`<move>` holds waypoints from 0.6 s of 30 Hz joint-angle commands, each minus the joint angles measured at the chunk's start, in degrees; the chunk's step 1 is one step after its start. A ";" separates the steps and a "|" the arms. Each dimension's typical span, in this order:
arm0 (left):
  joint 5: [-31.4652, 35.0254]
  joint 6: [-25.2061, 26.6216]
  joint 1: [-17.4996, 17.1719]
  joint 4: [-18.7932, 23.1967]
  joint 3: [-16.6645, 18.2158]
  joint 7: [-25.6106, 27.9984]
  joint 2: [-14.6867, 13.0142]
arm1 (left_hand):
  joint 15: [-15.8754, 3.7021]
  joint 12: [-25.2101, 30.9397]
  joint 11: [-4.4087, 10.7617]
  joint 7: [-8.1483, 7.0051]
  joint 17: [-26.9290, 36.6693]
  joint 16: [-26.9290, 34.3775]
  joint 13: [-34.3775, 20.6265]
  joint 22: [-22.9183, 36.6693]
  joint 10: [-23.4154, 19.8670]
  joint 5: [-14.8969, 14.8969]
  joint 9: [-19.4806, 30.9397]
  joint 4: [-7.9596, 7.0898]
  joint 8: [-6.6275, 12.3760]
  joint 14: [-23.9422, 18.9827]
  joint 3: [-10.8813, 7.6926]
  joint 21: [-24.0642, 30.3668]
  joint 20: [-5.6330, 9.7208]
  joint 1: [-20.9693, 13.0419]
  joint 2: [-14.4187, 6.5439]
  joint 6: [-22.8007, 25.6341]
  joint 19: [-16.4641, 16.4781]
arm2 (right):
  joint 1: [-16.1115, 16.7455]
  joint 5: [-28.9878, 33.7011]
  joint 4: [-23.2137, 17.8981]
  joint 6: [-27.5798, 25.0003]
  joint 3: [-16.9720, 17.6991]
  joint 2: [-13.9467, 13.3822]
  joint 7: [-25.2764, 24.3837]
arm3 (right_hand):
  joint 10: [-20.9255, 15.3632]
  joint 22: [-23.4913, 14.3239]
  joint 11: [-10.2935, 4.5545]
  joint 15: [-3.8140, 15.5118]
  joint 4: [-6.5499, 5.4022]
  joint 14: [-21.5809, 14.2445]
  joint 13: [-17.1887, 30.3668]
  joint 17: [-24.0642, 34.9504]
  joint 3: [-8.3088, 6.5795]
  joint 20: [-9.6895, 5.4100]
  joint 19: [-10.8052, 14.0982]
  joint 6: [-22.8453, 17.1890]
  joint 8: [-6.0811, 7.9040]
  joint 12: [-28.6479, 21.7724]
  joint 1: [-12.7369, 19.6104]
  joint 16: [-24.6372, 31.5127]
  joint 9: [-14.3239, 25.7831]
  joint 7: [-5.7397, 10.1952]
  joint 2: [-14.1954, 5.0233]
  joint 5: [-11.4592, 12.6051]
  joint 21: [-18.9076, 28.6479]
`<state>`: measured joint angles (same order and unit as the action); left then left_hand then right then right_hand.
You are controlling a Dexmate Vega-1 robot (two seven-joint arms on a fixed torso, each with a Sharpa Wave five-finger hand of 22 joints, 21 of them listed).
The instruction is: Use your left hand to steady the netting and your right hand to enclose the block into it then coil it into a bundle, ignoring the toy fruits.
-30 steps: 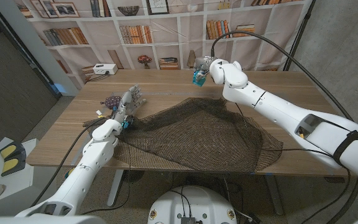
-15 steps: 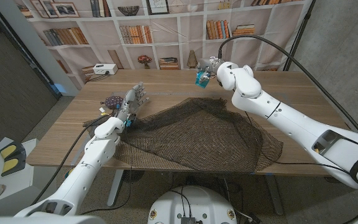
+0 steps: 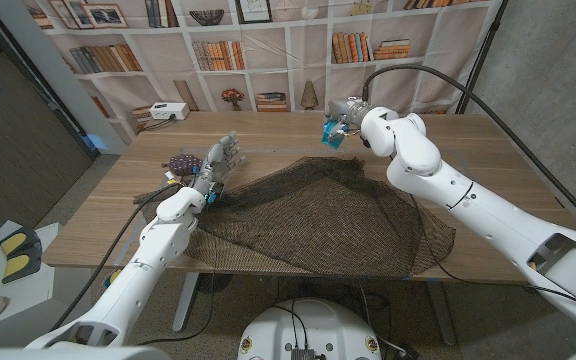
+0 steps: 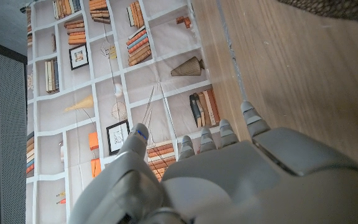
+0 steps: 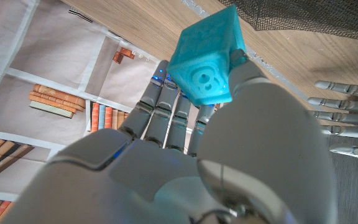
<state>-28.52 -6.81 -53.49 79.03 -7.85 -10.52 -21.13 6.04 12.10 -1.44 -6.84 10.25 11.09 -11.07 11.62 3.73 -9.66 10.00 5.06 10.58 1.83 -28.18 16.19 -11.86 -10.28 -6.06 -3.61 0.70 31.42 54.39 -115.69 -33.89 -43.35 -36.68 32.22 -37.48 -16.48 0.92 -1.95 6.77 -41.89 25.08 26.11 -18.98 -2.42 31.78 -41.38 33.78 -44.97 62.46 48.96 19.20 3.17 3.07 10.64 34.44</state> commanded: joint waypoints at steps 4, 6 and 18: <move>0.44 0.28 1.69 -0.85 -1.21 -1.33 0.21 | 0.04 0.13 0.05 -0.19 0.14 -0.28 -0.08 0.08 -0.12 -0.35 0.16 -0.19 0.01 -0.31 -0.10 -0.12 -0.38 0.67 0.05 -0.13 0.21 | 7.71 4.95 -8.55 -1.08 3.64 -2.29 4.44 | -5.44 0.05 -4.68 14.89 -0.50 -8.99 0.25 20.92 -0.16 0.07 -0.37 -1.06 0.28 -0.16 13.89 -0.18 0.19 0.67 -13.89 -0.06 0.87; 0.44 0.32 1.73 -0.86 -1.21 -1.35 0.21 | 0.05 0.12 0.00 -0.15 0.14 -0.29 -0.08 0.08 -0.11 -0.35 0.16 -0.18 0.00 -0.31 -0.11 -0.14 -0.38 0.67 0.04 -0.13 0.20 | 8.52 5.72 -9.23 -1.09 3.93 -2.37 5.12 | -5.49 0.09 -4.64 14.89 -0.50 -9.02 0.24 20.97 -0.15 0.04 -0.48 -1.08 0.29 -0.16 13.92 -0.20 0.17 0.68 -13.88 -0.07 0.97; 0.38 0.44 1.76 -0.51 -1.17 -1.86 -0.13 | -0.01 0.10 -0.07 -0.14 0.14 -0.31 -0.08 0.09 -0.09 -0.35 0.16 -0.16 -0.04 -0.29 -0.15 -0.16 -0.37 0.67 0.04 -0.24 0.26 | 12.38 7.45 -12.02 1.03 5.60 -1.37 7.19 | -5.98 0.31 -4.60 14.90 -0.54 -9.22 0.13 21.09 -0.02 0.12 -0.72 -1.29 0.33 -0.20 13.99 -0.47 0.00 0.58 -13.81 -0.09 1.74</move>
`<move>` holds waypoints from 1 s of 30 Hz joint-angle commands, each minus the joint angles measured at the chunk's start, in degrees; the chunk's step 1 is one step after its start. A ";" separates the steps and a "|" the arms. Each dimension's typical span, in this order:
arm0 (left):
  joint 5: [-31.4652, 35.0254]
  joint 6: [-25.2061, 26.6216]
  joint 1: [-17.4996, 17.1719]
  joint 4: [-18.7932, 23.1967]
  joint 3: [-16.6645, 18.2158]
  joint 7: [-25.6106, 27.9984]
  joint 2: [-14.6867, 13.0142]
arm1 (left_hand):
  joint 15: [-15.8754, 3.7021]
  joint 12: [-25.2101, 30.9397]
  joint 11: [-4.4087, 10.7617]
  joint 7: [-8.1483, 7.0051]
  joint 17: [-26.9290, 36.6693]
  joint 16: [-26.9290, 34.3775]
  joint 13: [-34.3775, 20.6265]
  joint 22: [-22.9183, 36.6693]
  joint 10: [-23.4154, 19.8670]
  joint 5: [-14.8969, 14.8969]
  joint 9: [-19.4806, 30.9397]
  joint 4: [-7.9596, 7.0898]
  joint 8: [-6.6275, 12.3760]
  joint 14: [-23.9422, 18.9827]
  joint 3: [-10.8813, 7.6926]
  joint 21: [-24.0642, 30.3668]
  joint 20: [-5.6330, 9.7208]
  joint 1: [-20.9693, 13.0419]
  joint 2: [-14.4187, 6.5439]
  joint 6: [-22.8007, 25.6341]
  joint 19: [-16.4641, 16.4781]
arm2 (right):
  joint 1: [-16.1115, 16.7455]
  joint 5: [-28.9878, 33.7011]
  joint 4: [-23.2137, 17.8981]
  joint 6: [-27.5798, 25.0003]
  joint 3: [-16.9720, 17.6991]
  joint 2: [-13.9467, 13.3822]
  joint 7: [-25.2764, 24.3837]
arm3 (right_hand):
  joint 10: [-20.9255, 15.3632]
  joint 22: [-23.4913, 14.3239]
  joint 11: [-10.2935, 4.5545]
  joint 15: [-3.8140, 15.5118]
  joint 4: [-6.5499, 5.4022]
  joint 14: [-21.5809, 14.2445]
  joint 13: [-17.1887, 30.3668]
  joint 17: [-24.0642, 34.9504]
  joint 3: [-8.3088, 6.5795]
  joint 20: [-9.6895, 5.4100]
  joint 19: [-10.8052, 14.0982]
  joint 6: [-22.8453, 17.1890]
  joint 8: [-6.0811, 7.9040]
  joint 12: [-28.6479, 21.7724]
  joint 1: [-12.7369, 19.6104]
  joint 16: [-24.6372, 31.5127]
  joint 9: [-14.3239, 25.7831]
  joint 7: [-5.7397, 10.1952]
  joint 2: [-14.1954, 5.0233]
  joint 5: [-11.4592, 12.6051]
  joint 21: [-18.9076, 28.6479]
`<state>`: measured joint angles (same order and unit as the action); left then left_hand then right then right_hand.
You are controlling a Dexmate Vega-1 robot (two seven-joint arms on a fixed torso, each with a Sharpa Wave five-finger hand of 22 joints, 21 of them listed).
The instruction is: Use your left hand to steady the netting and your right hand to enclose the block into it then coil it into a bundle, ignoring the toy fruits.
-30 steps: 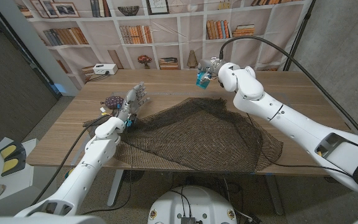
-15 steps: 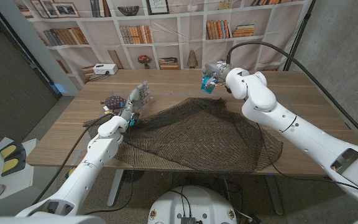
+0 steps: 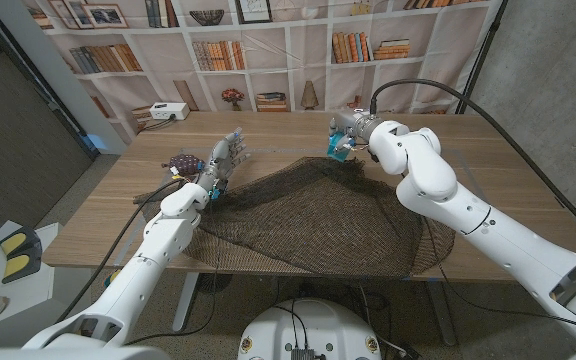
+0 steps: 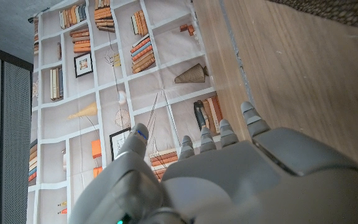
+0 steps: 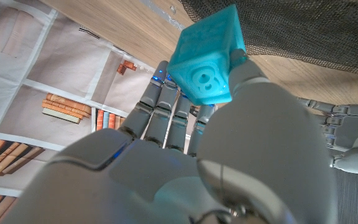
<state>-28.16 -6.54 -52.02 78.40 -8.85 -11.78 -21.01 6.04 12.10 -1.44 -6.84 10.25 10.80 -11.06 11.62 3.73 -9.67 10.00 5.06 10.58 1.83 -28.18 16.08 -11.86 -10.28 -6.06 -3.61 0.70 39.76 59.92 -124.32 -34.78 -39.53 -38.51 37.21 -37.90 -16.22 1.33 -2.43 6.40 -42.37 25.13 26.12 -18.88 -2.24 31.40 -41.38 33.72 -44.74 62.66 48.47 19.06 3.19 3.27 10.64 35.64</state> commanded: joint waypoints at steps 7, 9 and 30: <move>0.07 0.45 0.01 0.92 -0.09 -0.61 -0.67 | 0.00 0.12 -0.06 -0.14 0.14 -0.05 -0.09 0.10 -0.15 -0.35 0.16 -0.14 -0.02 -0.25 -0.16 -0.10 -0.35 0.67 0.06 -0.20 0.22 | 5.74 2.29 -5.47 3.13 2.66 0.83 3.48 | -5.63 0.24 -5.00 15.37 -0.18 -8.92 0.07 21.12 -0.02 -0.01 -0.62 -1.38 0.33 -0.39 13.83 -0.18 -0.08 0.45 -14.00 -0.11 1.06; 0.08 0.51 -0.02 0.99 -0.12 -0.69 -0.76 | -0.02 0.10 0.02 -0.14 0.14 -0.05 -0.09 0.10 -0.13 -0.35 0.16 -0.13 -0.03 -0.26 -0.17 -0.08 -0.34 0.67 0.06 -0.22 0.30 | 6.06 2.57 -5.96 3.40 2.72 0.98 4.20 | -5.73 0.29 -4.84 15.38 -0.16 -8.97 0.00 21.16 -0.01 0.03 -0.64 -1.43 0.32 -0.37 13.87 -0.22 -0.15 0.49 -13.99 -0.11 1.22; -0.17 1.21 0.09 1.40 -0.55 -1.99 -1.31 | 0.05 0.13 -0.11 -0.14 0.14 -0.03 -0.09 0.11 -0.26 -0.34 0.17 -0.09 0.02 -0.37 -0.21 -0.19 -0.38 0.70 0.10 -0.08 0.28 | 11.14 8.80 -7.93 6.31 2.54 4.12 7.73 | -5.91 0.92 -4.80 15.35 -0.11 -9.30 0.14 21.38 0.26 0.07 -1.31 -1.79 0.36 -0.31 14.06 -0.66 -0.45 0.21 -13.96 -0.14 2.68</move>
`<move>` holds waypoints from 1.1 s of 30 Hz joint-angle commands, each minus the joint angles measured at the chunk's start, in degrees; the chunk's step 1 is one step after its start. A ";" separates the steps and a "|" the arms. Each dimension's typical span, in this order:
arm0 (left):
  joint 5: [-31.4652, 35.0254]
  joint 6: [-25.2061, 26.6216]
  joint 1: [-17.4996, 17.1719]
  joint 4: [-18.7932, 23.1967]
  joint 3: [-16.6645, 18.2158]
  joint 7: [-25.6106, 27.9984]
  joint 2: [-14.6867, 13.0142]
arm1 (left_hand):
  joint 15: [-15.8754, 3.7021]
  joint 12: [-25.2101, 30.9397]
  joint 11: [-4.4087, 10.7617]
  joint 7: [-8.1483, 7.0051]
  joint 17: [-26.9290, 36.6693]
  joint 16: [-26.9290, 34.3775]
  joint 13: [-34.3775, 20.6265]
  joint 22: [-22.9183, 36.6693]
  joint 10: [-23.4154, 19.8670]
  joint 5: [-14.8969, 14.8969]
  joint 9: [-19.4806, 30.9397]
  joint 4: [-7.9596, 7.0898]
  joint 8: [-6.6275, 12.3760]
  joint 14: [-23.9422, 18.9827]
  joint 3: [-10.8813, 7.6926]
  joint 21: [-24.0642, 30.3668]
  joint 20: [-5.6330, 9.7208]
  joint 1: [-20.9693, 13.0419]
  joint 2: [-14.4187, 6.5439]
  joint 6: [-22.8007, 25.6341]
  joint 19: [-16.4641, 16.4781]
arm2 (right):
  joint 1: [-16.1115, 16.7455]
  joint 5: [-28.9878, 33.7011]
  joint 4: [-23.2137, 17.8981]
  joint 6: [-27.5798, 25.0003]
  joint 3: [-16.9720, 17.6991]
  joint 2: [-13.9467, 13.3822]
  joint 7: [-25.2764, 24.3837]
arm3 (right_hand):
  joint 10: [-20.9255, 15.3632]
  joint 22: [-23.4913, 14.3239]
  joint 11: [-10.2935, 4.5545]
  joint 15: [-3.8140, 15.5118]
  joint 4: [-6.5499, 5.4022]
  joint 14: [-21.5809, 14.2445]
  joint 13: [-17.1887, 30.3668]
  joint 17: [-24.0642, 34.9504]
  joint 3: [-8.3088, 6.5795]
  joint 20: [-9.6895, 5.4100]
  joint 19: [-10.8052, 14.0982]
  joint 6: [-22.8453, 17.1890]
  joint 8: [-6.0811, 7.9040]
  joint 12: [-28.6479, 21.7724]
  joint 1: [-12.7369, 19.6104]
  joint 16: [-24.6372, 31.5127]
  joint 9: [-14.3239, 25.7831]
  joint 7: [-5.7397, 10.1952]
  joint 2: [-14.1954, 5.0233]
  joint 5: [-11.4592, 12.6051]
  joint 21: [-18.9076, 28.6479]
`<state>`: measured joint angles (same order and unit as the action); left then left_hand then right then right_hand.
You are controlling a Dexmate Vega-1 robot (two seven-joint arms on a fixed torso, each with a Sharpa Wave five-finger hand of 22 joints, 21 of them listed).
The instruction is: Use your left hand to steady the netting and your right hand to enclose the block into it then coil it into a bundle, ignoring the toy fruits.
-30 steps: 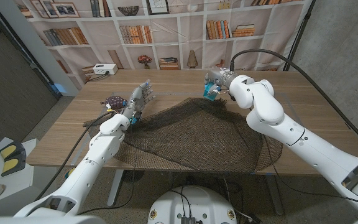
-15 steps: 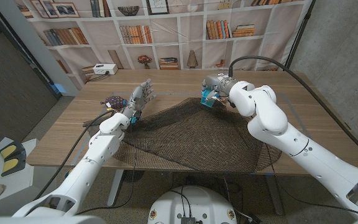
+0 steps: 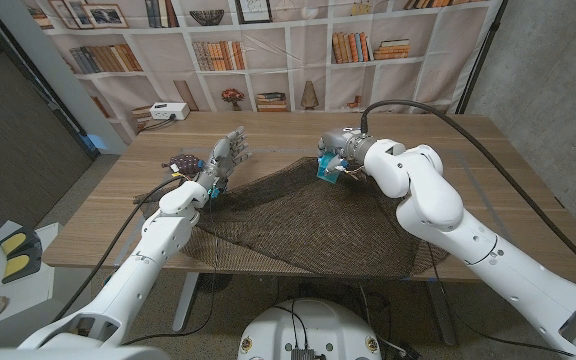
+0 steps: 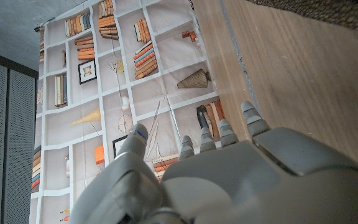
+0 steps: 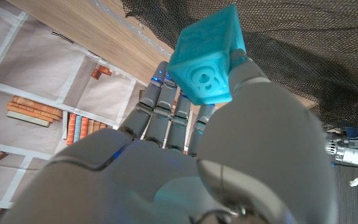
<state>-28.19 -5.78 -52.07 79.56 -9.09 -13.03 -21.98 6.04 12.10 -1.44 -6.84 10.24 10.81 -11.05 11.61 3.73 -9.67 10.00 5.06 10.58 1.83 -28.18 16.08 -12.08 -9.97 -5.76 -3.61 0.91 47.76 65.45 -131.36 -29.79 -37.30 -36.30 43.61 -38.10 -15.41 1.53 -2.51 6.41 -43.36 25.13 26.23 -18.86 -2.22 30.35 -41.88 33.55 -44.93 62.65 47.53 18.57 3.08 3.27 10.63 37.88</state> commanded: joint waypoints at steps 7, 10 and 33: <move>0.00 0.93 0.22 0.69 -0.49 -0.89 -0.66 | 0.06 0.13 -0.10 -0.13 0.14 -0.05 -0.10 0.12 -0.29 -0.34 0.16 -0.08 0.00 -0.34 -0.23 -0.21 -0.15 0.41 -0.21 -0.11 0.12 | 4.76 4.83 0.14 1.84 0.34 3.55 1.23 | -5.84 0.32 -5.19 15.42 -0.15 -8.31 0.09 21.30 0.29 0.04 -0.52 -1.35 0.45 -0.05 14.09 0.07 -0.17 0.45 -13.98 -0.14 0.87; -0.01 0.96 0.25 0.77 -0.51 -0.96 -0.71 | 0.06 0.13 -0.04 -0.11 0.14 -0.05 -0.10 0.12 -0.30 -0.34 0.16 -0.08 0.00 -0.35 -0.24 -0.23 -0.16 0.41 -0.21 -0.11 0.09 | 4.94 4.91 0.98 2.21 0.28 4.24 1.60 | -5.86 0.40 -5.00 15.43 -0.17 -8.38 0.04 21.33 0.32 0.06 -0.58 -1.41 0.46 0.00 14.08 0.05 -0.21 0.52 -13.97 -0.16 1.04; -0.26 1.48 -0.84 1.94 0.06 -0.38 -1.26 | 0.02 0.12 -0.04 -0.14 0.14 -0.05 -0.11 0.13 -0.36 -0.34 0.17 -0.06 0.02 -0.37 -0.27 -0.32 -0.17 0.47 -0.18 -0.03 0.10 | 2.47 5.91 10.09 5.02 -2.08 7.68 1.08 | -6.03 1.08 -5.03 15.44 -0.22 -8.51 -0.03 21.13 0.54 0.08 -1.08 -1.51 0.39 0.21 14.14 -0.62 -0.50 0.39 -13.97 -0.21 2.57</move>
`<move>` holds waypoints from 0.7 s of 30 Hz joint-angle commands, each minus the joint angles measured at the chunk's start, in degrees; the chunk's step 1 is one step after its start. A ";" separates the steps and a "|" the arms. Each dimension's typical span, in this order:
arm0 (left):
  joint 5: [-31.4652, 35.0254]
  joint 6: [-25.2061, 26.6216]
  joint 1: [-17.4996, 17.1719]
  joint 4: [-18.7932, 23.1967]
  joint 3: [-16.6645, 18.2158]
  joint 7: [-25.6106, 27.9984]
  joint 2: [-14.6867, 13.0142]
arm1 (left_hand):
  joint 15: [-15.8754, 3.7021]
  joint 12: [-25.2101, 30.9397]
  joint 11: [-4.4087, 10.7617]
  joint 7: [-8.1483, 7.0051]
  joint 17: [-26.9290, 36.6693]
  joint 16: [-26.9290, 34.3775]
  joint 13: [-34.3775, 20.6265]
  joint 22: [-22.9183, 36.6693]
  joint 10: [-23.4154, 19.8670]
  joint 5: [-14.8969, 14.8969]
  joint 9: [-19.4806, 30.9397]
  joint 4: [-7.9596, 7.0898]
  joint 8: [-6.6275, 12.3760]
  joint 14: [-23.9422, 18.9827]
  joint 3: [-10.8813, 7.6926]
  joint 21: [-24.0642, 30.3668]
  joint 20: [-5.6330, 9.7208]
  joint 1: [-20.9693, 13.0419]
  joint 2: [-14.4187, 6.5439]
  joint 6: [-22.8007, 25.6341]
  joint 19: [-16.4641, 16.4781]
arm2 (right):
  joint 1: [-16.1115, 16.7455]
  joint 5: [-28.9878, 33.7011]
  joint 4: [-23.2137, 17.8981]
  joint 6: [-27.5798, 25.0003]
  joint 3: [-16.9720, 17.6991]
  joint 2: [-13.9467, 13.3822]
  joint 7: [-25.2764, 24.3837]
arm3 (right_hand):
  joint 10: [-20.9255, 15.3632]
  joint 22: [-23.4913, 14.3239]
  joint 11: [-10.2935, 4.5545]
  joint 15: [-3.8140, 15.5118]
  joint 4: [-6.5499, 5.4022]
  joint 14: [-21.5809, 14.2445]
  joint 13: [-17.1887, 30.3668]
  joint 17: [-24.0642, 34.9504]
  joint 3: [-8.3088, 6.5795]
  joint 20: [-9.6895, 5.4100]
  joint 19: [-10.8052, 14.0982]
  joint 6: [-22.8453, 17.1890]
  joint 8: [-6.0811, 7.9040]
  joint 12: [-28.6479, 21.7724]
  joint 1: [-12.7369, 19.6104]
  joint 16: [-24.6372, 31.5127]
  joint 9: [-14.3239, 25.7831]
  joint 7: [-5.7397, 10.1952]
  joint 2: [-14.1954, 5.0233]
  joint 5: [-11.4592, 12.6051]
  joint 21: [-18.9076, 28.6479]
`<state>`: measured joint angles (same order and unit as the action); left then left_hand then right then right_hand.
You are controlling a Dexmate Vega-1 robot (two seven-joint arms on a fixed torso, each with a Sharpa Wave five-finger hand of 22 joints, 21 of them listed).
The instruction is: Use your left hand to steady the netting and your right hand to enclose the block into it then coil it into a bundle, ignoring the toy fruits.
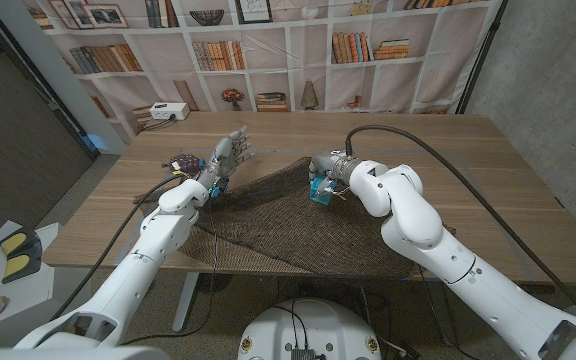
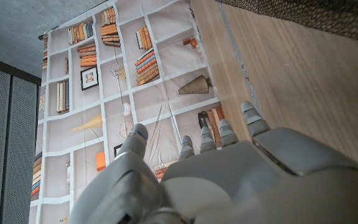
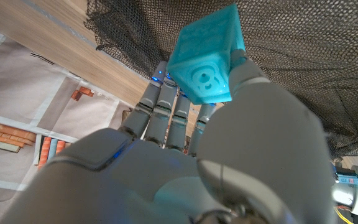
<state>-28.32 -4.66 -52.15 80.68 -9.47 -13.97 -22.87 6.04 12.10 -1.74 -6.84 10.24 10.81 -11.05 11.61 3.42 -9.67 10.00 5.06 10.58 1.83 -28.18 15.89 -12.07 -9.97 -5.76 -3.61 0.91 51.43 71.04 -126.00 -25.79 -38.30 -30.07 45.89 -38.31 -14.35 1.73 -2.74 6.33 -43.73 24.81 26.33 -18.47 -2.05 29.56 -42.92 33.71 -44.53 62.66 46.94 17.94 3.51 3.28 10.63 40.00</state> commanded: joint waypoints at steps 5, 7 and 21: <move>-0.22 0.48 -0.78 0.88 0.46 0.50 -0.44 | 0.05 0.12 0.17 -0.16 0.14 -0.05 -0.11 0.14 -0.04 -0.34 0.17 -0.06 0.02 -0.39 -0.28 -0.14 -0.17 0.48 -0.18 -0.01 0.16 | -2.00 0.66 6.98 1.00 -1.94 1.80 -1.20 | -6.00 0.17 -5.23 15.67 -0.14 -8.35 0.19 21.07 0.18 -0.07 -0.34 -0.52 0.23 -0.16 14.15 -0.03 0.09 -0.01 -13.99 -0.21 0.78; -0.10 0.50 -0.66 0.86 0.40 0.64 -0.42 | 0.01 0.10 0.22 -0.13 0.14 -0.06 -0.11 0.14 -0.01 -0.34 0.17 -0.05 0.02 -0.37 -0.28 -0.14 -0.17 0.49 -0.17 -0.01 0.17 | -2.35 0.03 7.78 1.06 -1.96 1.96 -0.94 | -6.04 0.24 -5.12 15.67 -0.15 -8.29 0.12 20.91 0.20 -0.12 -0.34 -0.63 0.30 -0.11 14.15 -0.22 0.12 -0.07 -13.99 -0.21 0.95; -0.06 0.20 -0.02 0.02 0.17 0.09 -0.31 | 0.02 0.11 0.32 -0.16 0.15 -0.06 -0.11 0.15 -0.08 -0.34 0.17 -0.05 0.04 -0.38 -0.31 -0.20 -0.17 0.53 -0.17 0.07 0.19 | -3.64 0.09 9.62 0.10 -3.29 2.09 1.17 | -2.18 1.63 -3.42 15.57 -1.21 -4.50 -1.46 16.83 -0.67 0.41 -2.09 3.35 -2.38 2.57 13.08 -6.31 -1.33 -0.38 -13.93 -0.08 2.42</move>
<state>-28.45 -4.28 -52.66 81.30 -9.14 -13.50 -23.18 6.04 12.10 -1.74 -6.84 10.24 10.81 -11.05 11.61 3.43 -9.67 10.00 5.06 10.58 1.83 -28.18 15.90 -12.07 -9.98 -5.76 -3.61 0.90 49.11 71.19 -118.64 -24.82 -40.44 -28.34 45.04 -38.47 -13.17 1.89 -1.78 5.75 -43.77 24.02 30.99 -18.58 -1.93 28.21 -41.55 32.66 -43.17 62.80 43.32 17.25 3.13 3.42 10.62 41.88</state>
